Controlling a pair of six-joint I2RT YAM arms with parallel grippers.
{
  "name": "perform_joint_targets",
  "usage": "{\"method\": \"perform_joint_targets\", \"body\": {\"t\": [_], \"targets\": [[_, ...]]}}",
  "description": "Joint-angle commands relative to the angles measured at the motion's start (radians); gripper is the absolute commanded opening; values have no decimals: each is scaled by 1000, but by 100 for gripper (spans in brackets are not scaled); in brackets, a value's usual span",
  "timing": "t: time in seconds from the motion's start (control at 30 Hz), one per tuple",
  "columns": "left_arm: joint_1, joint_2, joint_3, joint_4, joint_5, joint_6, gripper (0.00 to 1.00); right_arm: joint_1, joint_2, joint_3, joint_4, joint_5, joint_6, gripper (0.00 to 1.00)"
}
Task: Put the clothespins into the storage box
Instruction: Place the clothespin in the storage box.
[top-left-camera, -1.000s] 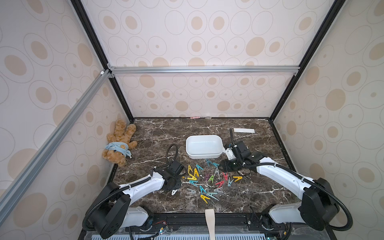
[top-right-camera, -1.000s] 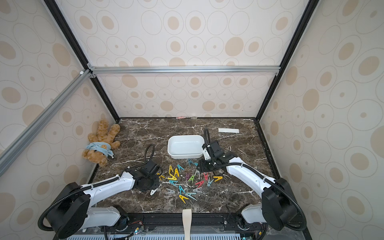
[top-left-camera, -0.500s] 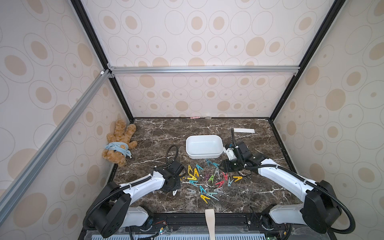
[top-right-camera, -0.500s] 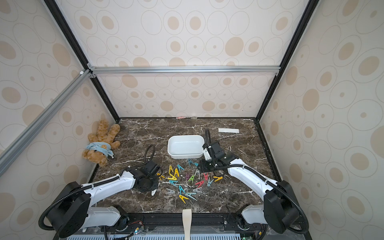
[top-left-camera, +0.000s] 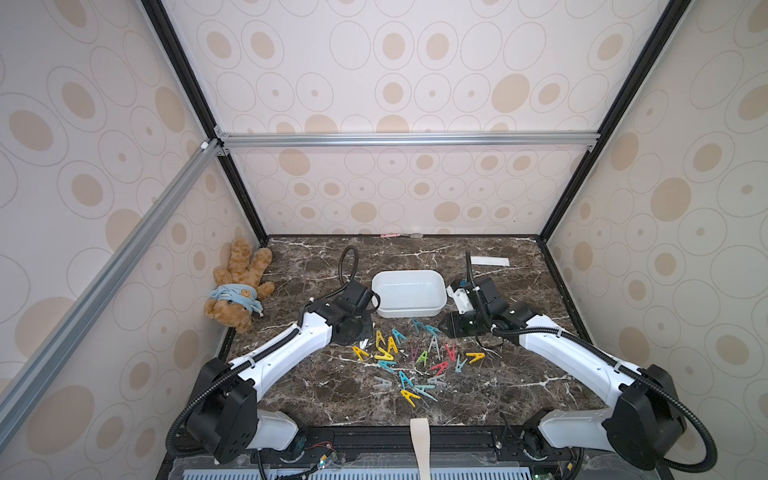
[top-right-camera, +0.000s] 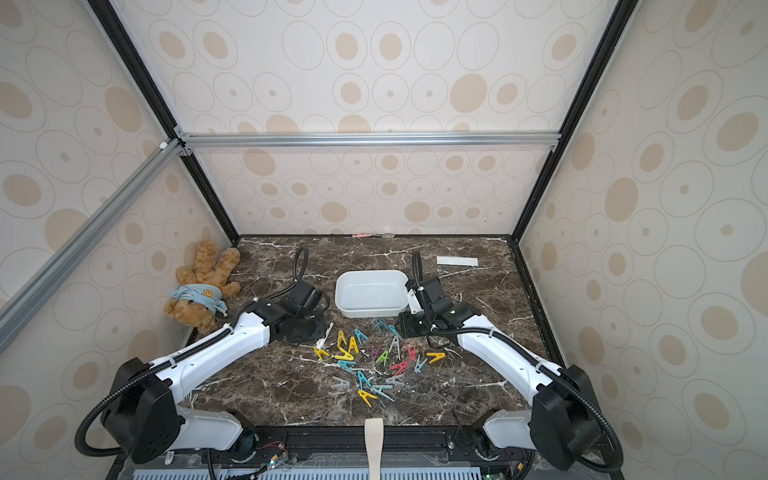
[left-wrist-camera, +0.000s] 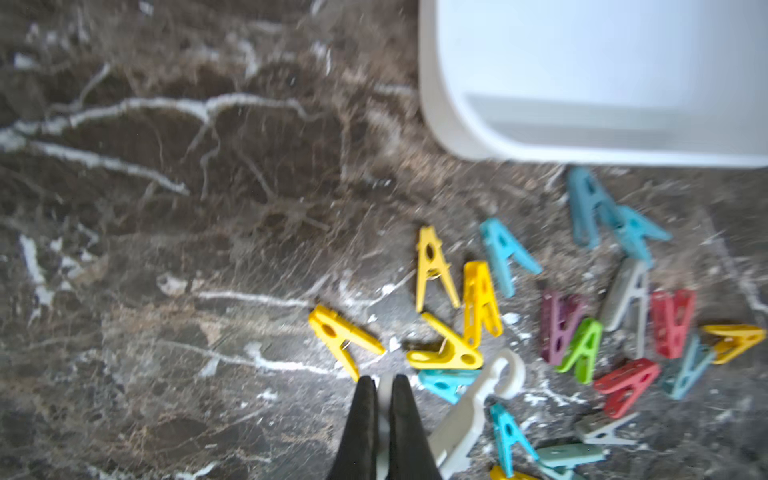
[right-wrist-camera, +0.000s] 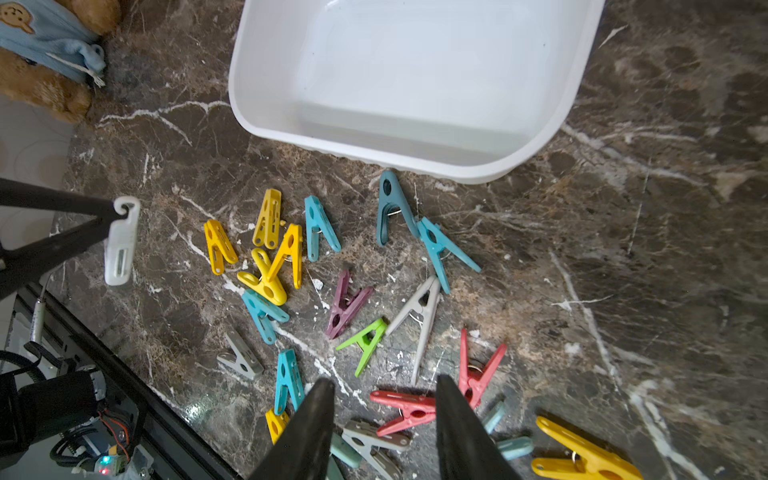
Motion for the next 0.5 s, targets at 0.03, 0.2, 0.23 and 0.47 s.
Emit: {"method": "perform_joint_targets", "body": {"t": [0.03, 0.2, 0.23, 0.47], "targets": [[29, 120, 171, 111, 50, 109, 0, 4, -22, 60, -40, 29, -3, 43], [59, 311, 328, 241, 111, 145, 0, 1, -68, 81, -126, 112, -10, 42], [59, 350, 365, 249, 108, 155, 0, 0, -86, 71, -139, 139, -2, 42], [67, 590, 590, 234, 70, 234, 0, -20, -214, -27, -207, 229, 59, 44]]}}
